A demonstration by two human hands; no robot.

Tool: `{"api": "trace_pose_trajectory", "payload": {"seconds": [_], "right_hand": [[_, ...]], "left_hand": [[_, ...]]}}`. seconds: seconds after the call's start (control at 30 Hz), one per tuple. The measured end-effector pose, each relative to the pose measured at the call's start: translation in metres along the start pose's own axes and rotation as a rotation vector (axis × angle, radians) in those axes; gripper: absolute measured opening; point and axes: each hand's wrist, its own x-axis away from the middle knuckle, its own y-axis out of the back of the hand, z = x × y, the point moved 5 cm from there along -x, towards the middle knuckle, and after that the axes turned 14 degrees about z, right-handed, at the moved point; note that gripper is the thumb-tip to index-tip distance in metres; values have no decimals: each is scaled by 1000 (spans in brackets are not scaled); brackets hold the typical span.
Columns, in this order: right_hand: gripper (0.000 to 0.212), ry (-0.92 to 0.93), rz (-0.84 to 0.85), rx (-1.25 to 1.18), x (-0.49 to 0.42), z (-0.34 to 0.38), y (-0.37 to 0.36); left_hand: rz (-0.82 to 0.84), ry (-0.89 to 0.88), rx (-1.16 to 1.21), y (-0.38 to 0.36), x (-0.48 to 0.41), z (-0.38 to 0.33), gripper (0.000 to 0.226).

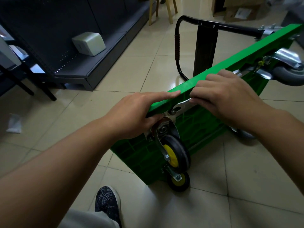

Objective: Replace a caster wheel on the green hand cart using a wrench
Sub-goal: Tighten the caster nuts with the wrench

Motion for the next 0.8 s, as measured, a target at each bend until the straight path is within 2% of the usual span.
{"api": "trace_pose_trajectory", "payload": {"seconds": [0.13, 0.27, 0.37, 0.43, 0.63, 0.7, 0.8], "right_hand": [[21, 63, 1, 78, -4, 4, 9], [33, -17, 34, 94, -6, 5, 4], [24, -63, 10, 30, 0, 4, -5], [21, -94, 4, -119, 4, 6, -16], [34, -184, -62, -494, 9, 14, -58], [34, -272, -60, -755, 13, 15, -78], [23, -403, -87, -1251, 12, 43, -109]], "left_hand": [[6, 0, 2, -1, -1, 0, 71], [8, 3, 8, -1, -1, 0, 72], [4, 7, -1, 0, 0, -1, 73], [-3, 5, -4, 0, 1, -2, 73], [-8, 3, -7, -1, 2, 0, 75], [-7, 2, -12, 0, 1, -1, 75], [1, 4, -18, 0, 1, 0, 74]]}}
